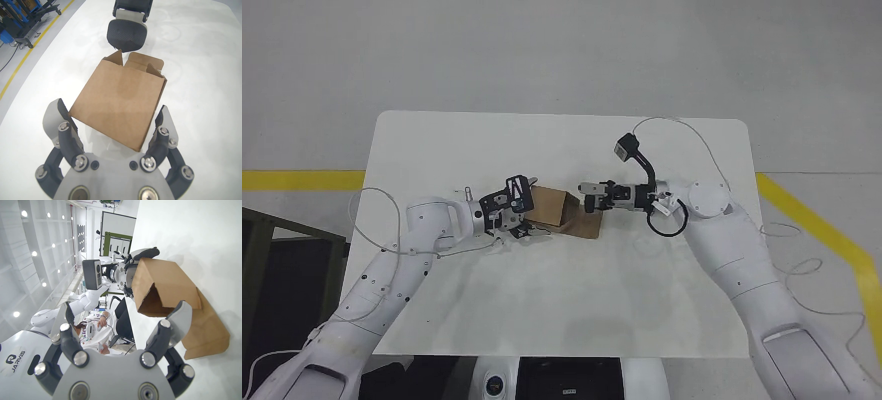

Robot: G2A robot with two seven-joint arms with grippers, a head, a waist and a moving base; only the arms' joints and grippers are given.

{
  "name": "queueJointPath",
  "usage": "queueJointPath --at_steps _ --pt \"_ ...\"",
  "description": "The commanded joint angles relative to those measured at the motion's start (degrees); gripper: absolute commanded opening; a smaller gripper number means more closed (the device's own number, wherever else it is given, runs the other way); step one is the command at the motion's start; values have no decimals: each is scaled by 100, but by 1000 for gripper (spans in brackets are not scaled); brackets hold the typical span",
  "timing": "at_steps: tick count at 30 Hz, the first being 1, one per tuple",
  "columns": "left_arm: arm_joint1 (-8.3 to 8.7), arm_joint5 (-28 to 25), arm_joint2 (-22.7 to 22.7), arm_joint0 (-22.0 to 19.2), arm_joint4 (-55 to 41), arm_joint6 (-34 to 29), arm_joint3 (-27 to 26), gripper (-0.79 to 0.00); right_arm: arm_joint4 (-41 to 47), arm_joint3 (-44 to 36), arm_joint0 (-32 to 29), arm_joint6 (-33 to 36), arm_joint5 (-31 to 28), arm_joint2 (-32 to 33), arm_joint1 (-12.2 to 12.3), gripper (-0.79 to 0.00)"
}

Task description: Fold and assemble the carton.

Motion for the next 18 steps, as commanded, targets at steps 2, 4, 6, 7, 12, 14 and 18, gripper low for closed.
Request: queueJointPath --at_steps 2,4,6,7,12,14,18 --pt "0 -19 -9 11 11 -3 -3 0 100 277 175 165 -102 -155 -73 0" --pt "-2 -31 -15 14 3 2 -2 0 140 400 282 371 -139 -277 -122 0" --pt "-3 -29 -21 16 15 11 -6 0 210 506 362 554 -147 -378 -166 0" --pt "-4 -29 -23 17 19 14 -6 0 232 551 397 633 -149 -421 -185 0" --pt "-8 -43 -29 20 32 17 -11 0 355 649 479 857 -108 -569 -254 0" --pt "-10 -42 -29 20 43 11 -14 0 367 655 489 856 -109 -614 -275 0" --pt "-15 -31 -38 25 40 1 -27 0 504 732 462 726 -62 -657 -324 0"
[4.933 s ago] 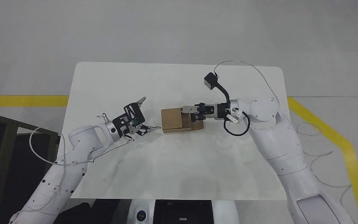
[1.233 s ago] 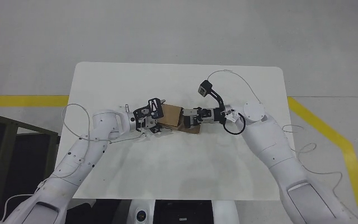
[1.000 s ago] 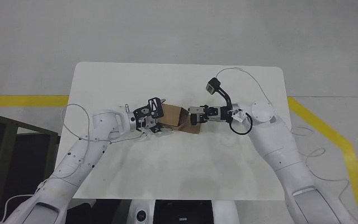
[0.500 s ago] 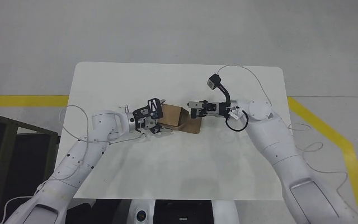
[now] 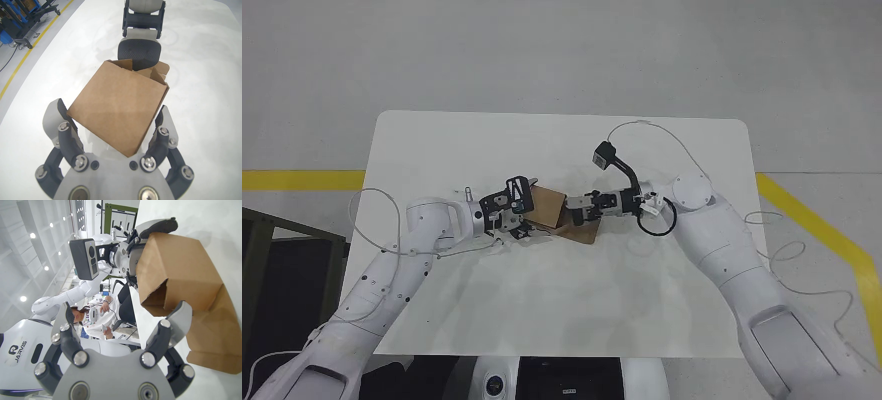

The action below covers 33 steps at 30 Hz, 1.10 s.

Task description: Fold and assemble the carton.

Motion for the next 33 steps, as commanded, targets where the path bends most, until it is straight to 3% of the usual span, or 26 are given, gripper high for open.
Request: queueJointPath --at_steps 1,19,33 --pt "-2 13 -8 3 -3 -6 -11 0 68 22 -23 -96 40 -24 -28 0" --pt "-3 71 -91 82 15 -103 -74 0 73 -387 -436 -1059 353 87 -52 0" --pt "6 86 -223 181 -183 -483 -141 0 52 -462 -503 -1438 654 -42 -159 0"
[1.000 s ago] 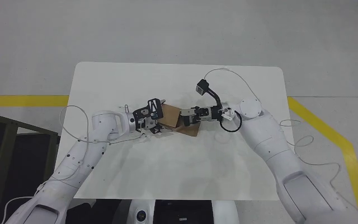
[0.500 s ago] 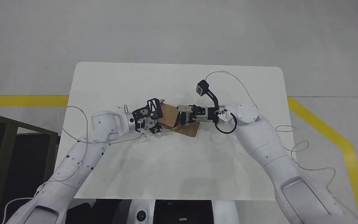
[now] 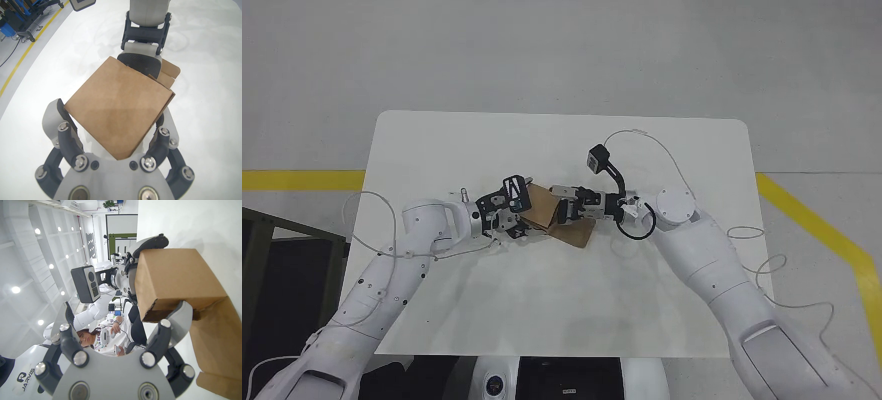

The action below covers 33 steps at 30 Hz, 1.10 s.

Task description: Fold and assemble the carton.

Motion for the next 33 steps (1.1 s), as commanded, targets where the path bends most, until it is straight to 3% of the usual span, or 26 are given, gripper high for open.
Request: queueJointPath --at_steps 1,11,33 --pt "0 -4 -22 17 -68 -88 -23 0 14 27 4 -62 -9 -13 -21 0" --pt "-27 29 -12 18 -274 -398 -82 0 -41 -21 -91 -539 -290 48 -70 0" --pt "-29 -6 -104 109 -550 -727 -130 0 -115 32 -57 -331 -308 133 -116 0"
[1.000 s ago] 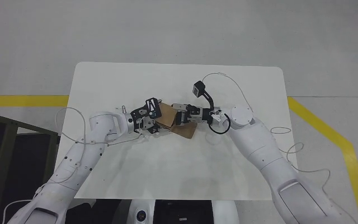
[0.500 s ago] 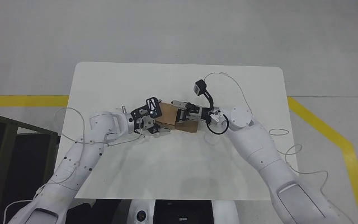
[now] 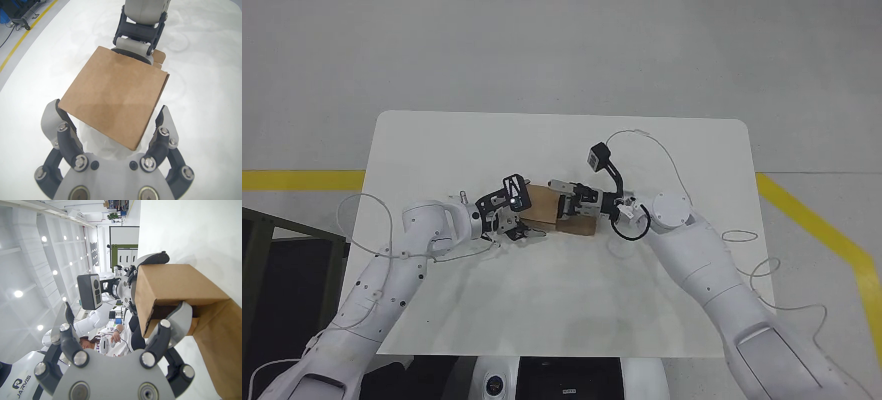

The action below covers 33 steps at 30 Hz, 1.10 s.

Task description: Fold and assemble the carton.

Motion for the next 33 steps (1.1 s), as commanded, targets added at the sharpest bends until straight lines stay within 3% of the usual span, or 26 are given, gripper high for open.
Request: queueJointPath --at_steps 1,12,24,33 --pt "-3 25 -11 1 -34 -30 3 0 -51 -44 29 136 8 48 23 0" --pt "-16 103 -69 -45 -162 -149 61 0 -614 -568 -86 779 691 610 347 0" --pt "52 -96 -374 -5 -226 88 30 0 -1281 -1617 -753 1128 1587 1373 759 0" --pt "-19 -1 -123 -118 -160 175 14 0 -1519 -1820 -1186 1109 1577 1457 879 0"
